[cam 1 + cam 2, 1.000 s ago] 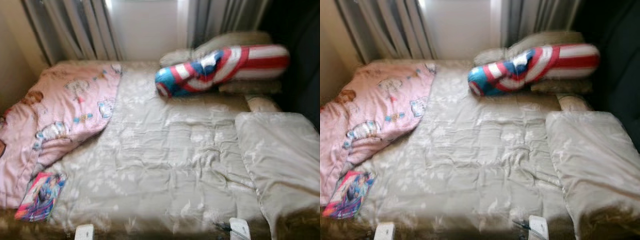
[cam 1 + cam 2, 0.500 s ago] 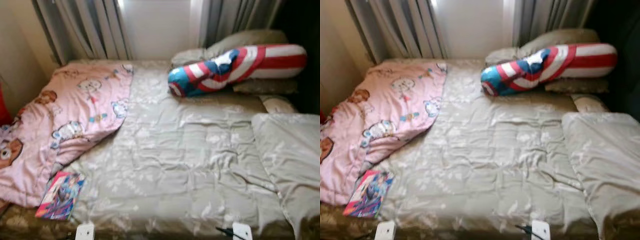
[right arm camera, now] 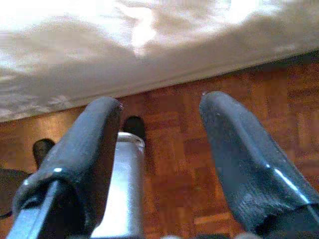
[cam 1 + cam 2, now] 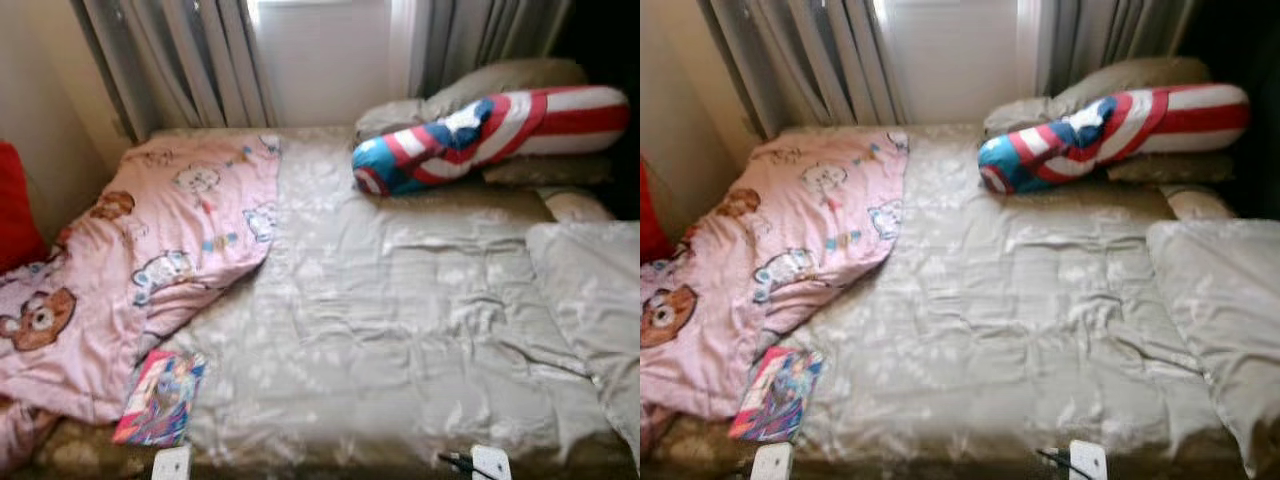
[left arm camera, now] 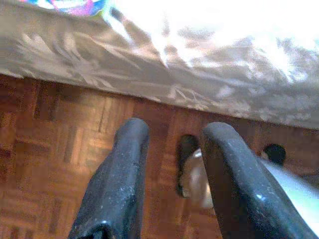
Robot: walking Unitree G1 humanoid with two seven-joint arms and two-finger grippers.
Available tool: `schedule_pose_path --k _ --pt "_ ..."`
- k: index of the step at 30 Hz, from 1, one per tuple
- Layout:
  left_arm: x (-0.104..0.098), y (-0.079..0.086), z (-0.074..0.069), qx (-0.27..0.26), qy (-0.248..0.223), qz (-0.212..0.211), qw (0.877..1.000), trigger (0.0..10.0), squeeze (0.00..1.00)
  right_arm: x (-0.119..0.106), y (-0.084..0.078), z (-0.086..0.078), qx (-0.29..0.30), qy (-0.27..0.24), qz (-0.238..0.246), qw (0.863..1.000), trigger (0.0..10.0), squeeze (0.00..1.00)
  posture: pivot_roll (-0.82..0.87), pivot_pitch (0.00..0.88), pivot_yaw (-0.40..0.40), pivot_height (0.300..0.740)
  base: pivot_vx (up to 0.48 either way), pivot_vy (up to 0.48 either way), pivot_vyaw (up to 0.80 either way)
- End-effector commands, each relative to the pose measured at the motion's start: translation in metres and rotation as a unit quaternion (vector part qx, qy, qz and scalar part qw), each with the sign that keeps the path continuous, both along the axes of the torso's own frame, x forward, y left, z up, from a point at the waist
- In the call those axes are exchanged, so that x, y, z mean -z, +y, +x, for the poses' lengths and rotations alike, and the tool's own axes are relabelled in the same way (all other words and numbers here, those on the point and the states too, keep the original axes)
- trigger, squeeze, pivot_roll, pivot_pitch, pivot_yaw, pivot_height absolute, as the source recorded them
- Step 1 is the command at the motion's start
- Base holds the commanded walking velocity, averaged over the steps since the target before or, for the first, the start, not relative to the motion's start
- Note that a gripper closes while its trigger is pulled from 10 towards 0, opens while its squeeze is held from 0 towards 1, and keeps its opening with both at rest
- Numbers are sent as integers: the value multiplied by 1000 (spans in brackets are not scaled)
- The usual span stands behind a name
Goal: Clean up the room
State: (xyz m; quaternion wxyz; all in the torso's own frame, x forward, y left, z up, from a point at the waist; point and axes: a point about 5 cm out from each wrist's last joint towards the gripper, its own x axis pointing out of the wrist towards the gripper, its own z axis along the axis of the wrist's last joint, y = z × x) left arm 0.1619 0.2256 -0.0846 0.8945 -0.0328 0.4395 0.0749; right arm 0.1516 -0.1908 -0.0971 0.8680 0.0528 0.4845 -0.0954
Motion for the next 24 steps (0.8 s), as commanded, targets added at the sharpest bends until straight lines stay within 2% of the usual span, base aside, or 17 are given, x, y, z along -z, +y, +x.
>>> schedule_pose_path --k 1,13,20,24 --pt "3 4 -9 3 16 5 1000 10000 0 1 7 0 -4 0 7 1000 10000 0 -9 5 27 740 0 0 0" --pt "3 5 -9 4 16 6 1000 10000 0 1 9 1 -3 -1 10 1000 10000 0 -6 5 32 740 0 348 0" --pt "3 5 -9 5 16 6 1000 10000 0 0 10 3 -3 -3 10 1000 10000 0 -7 4 33 740 0 0 0" --pt "3 5 -9 6 15 6 1000 10000 0 0 10 3 -3 -4 10 1000 10000 0 -7 3 33 740 0 379 0"
